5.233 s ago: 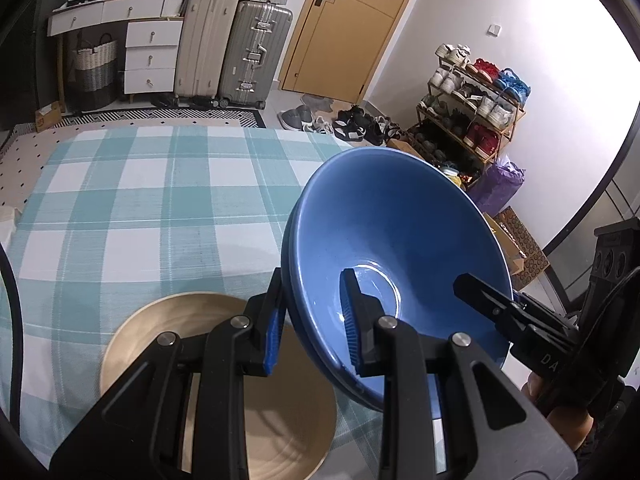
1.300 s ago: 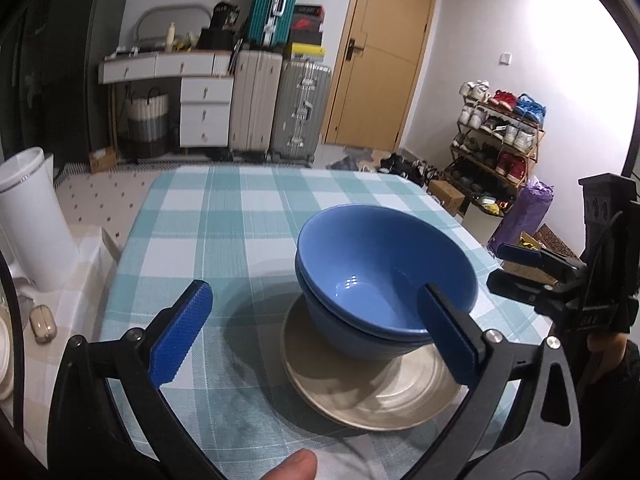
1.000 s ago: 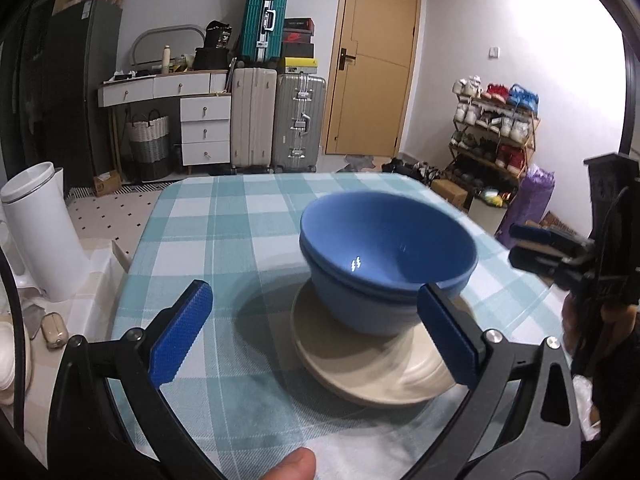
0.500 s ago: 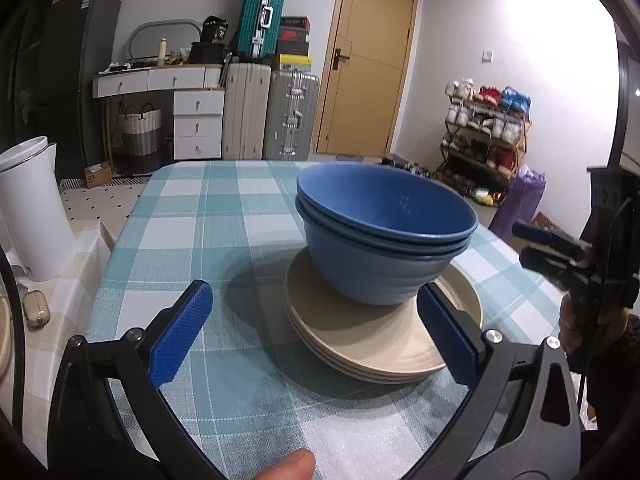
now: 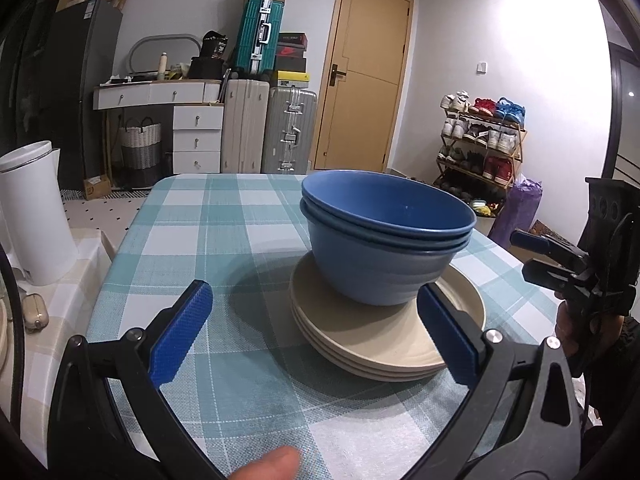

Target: Organize plates and bowls

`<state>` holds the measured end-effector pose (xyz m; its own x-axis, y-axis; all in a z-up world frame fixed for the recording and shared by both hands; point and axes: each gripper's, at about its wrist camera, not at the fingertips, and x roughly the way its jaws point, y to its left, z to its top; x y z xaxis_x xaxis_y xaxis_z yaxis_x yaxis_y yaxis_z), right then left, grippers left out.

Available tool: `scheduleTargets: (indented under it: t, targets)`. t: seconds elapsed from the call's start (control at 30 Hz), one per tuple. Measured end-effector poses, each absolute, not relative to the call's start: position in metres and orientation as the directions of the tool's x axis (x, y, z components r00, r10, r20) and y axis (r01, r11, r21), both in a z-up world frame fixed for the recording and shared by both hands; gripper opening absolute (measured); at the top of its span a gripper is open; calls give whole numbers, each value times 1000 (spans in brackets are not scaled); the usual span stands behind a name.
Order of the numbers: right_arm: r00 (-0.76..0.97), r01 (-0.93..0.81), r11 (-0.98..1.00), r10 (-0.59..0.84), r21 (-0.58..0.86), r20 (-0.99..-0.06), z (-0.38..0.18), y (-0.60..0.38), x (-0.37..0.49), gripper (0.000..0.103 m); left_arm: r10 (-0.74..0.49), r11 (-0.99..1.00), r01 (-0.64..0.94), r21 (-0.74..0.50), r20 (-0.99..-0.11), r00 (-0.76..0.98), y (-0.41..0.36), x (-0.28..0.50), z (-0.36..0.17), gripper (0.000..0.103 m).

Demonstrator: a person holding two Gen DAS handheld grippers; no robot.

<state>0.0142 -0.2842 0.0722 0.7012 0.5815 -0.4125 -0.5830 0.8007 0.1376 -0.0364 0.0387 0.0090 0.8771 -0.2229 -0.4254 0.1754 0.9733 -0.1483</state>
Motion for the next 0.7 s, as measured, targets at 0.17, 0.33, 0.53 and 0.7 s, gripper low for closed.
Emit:
scheduleTargets:
  t: [0.17,0.33,0.53,0.7]
  targets:
    - [697,-601,789,595,126,-400,72,-283,11,102,-218,974,173,-143,-422,880,37,-35,6,102]
    - [695,-607,783,607,137,-385,71,-285,10,102,-219,975,183,-126,-412,884,32,-34,2,102]
    - [700,-605,784,608,142,-374,69,-289,9,102,-226,973,185,-141,-399,888,34,-36,1,102]
    - [702,-601,784,612,159,-365,66,-292,10,103,-221,974,179,-141,-397,891,36,-36,0,102]
